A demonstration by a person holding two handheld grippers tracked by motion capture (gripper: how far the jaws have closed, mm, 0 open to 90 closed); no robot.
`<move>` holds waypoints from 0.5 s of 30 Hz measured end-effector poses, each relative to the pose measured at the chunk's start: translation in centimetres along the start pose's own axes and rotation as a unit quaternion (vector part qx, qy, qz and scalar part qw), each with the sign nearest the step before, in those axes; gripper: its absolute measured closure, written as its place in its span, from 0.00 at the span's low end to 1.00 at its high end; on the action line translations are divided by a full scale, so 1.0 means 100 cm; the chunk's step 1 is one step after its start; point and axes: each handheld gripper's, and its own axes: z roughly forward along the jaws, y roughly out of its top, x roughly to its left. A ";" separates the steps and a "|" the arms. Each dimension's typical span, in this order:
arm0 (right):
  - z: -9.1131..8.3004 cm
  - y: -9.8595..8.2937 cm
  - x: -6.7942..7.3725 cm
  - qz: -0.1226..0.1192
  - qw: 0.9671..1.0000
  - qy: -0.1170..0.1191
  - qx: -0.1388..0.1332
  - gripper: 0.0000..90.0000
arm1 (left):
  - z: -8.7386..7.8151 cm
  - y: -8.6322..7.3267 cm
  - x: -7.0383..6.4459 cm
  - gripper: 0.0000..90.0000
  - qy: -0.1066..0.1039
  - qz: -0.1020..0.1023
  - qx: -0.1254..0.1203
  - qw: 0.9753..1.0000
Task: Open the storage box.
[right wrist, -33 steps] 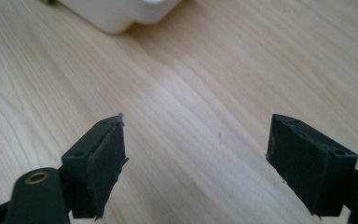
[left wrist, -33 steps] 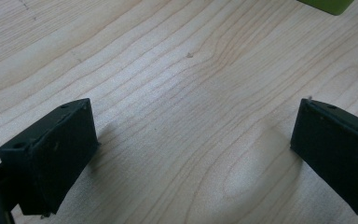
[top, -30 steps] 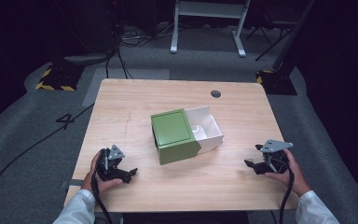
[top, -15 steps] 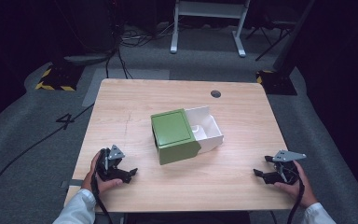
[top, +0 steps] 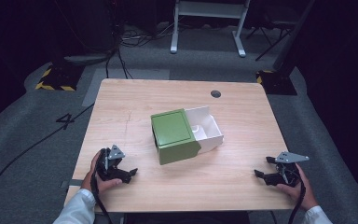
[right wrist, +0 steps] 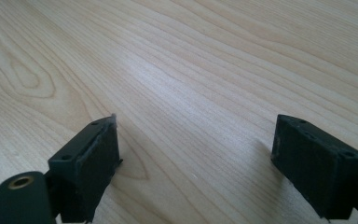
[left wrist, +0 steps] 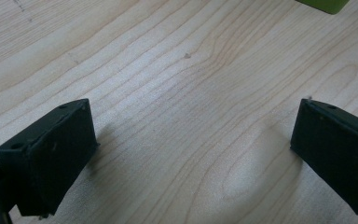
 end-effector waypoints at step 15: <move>0.000 0.000 0.000 0.000 1.000 -0.001 0.000 0.17 | 0.000 0.000 0.000 0.00 -0.002 0.002 0.000 1.000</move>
